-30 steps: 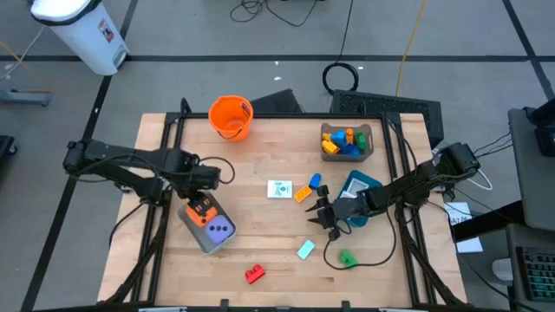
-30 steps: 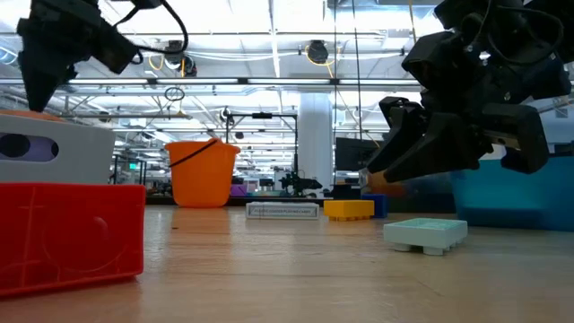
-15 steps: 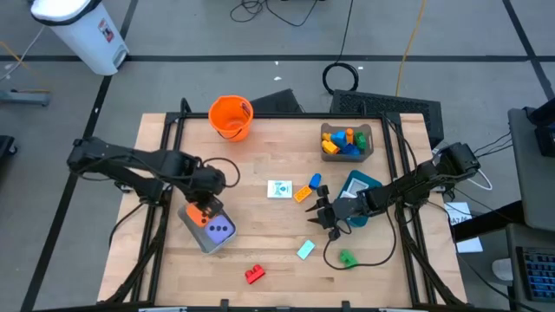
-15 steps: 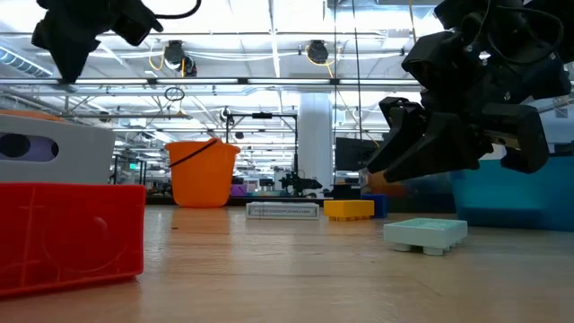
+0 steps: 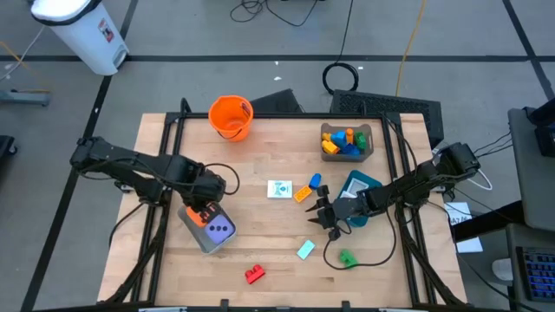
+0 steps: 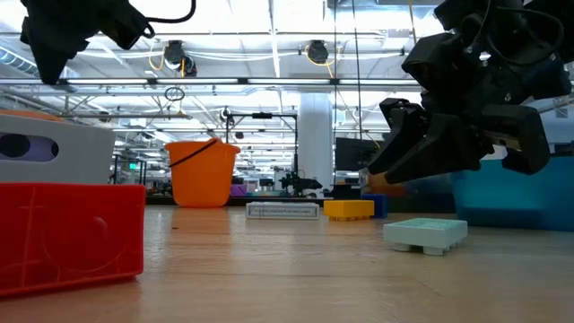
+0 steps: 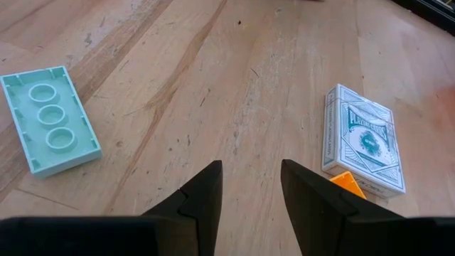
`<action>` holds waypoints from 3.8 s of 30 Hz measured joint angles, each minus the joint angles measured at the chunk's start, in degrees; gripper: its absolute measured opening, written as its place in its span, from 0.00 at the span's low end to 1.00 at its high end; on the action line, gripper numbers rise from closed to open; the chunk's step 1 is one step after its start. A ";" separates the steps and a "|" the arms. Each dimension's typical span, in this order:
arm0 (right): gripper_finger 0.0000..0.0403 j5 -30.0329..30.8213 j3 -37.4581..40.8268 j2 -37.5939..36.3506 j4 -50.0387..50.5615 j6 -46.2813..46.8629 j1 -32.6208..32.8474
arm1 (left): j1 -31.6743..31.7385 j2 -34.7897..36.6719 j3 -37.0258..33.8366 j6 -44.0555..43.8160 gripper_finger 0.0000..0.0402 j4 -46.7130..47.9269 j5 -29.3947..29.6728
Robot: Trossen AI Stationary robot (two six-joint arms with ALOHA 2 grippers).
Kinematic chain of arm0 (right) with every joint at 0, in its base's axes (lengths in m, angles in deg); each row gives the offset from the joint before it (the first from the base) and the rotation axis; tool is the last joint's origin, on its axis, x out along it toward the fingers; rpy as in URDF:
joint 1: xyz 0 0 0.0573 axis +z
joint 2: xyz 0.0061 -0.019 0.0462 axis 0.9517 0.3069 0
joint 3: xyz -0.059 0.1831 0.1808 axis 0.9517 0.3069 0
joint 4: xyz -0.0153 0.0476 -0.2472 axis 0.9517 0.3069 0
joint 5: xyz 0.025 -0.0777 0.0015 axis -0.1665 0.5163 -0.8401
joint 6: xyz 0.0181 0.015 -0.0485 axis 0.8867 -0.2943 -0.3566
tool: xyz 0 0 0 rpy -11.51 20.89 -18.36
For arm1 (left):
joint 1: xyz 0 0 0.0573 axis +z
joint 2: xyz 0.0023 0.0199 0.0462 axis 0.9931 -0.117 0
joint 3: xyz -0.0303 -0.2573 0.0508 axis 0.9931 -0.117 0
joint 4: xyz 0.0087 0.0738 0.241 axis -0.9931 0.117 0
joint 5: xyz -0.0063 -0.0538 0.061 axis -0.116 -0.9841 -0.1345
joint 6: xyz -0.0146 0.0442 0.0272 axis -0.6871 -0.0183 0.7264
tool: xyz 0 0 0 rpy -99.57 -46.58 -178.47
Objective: Pick & Place Toys
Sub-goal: Put the orange dice into the gray bin, then put the blue game piece into the black bin
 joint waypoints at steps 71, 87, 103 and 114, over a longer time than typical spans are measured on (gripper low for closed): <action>0.34 0.02 0.00 -0.01 -0.94 -0.67 -0.02 | 7.53 -3.45 3.69 13.74 0.02 1.59 10.47; 0.34 0.16 0.00 0.00 -5.49 -8.36 0.00 | 1.26 -3.81 -4.00 40.33 0.14 -58.60 50.36; 0.30 14.64 -2.95 -2.15 -15.56 -0.95 -3.64 | 9.24 -10.99 -26.10 70.87 0.14 -130.71 38.10; 0.16 -8.90 -10.47 -12.15 7.92 11.61 -22.04 | 17.69 -10.24 -22.85 69.52 0.14 -131.19 21.46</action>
